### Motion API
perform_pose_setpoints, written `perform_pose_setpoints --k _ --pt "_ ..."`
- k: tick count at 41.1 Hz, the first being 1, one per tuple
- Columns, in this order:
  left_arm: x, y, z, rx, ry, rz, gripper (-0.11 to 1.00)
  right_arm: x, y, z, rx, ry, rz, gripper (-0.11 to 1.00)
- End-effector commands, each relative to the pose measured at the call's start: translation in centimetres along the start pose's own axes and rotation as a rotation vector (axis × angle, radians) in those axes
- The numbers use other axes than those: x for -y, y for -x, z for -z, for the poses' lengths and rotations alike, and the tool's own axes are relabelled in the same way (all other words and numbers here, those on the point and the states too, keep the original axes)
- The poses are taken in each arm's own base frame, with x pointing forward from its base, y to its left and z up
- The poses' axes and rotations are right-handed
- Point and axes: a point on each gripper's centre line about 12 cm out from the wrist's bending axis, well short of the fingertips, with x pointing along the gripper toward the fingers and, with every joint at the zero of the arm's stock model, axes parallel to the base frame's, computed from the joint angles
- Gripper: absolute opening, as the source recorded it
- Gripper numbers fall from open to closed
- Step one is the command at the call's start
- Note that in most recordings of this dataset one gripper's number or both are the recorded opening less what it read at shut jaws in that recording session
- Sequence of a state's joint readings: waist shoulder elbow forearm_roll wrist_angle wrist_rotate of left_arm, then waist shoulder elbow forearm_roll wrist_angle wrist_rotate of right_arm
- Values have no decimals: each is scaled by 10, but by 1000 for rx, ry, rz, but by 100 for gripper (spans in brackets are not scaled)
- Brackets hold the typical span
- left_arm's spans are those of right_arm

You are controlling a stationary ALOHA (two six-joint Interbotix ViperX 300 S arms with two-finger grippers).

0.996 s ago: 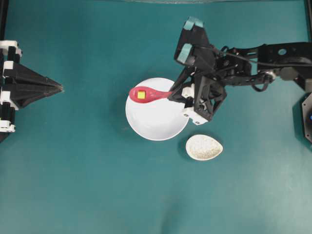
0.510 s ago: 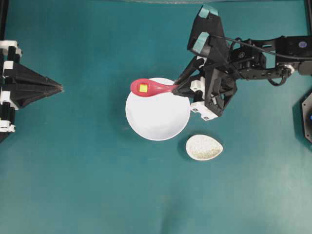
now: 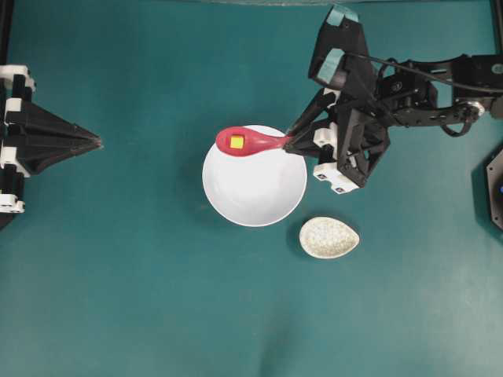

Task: Scoop the yellow hexagonal prism block from the bowl with a spoon using the right arm.
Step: 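Raise the spoon carrying the yellow block up above the bowl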

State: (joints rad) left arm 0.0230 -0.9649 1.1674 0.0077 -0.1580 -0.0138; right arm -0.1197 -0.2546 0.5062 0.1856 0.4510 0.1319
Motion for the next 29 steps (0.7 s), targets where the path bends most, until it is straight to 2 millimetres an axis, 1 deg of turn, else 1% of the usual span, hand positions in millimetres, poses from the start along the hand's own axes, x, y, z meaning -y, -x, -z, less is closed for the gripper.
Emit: perform_pose_setpoints --k 1,29 --pt "0 -2 -12 31 0 -1 4 -5 14 -12 51 7 -16 23" --pt "0 -2 -13 34 0 -1 4 -5 16 -10 34 8 -14 23"
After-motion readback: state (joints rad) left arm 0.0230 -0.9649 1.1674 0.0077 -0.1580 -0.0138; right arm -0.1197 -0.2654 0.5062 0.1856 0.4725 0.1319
